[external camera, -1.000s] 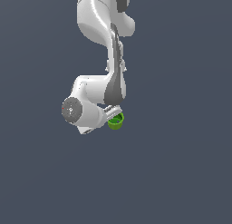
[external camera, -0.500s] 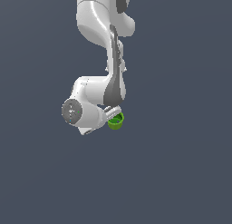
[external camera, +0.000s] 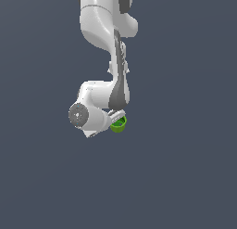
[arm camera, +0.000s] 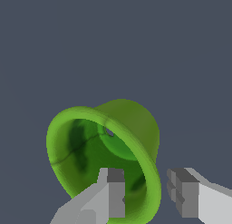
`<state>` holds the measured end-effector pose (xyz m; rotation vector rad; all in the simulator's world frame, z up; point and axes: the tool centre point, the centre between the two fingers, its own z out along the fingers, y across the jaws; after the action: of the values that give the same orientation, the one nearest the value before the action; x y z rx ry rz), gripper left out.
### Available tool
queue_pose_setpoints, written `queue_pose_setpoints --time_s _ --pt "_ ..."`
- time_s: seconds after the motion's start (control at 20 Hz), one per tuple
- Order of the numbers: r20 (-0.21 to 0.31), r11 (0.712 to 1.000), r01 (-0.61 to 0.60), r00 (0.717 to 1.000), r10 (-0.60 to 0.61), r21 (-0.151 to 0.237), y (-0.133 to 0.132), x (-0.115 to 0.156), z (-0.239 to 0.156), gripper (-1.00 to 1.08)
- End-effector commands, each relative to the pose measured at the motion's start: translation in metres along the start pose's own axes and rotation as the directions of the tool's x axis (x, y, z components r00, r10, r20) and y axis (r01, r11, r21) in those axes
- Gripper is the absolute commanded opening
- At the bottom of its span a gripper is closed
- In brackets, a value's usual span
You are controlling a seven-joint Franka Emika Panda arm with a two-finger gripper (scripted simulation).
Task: Pick up the object and move it to a goal position.
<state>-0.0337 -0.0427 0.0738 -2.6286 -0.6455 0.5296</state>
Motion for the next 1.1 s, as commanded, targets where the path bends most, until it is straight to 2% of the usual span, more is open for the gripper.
queue_pose_setpoints --time_s 0.0,0.65,0.85,1.05 --pt "-0.001 1.0 0.0 1.0 0.0 -0.001 0.0 0.0 0.001 -1.0" --pt "-0.016 1.0 0.004 1.0 -0.004 -0.011 0.002 0.003 -0.007 -1.0" --pt "-0.056 0.999 0.014 0.998 -0.016 -0.037 0.008 0.009 -0.027 -1.0" --pt "-0.124 0.996 0.028 0.992 -0.039 -0.083 0.018 0.018 -0.063 -1.0"
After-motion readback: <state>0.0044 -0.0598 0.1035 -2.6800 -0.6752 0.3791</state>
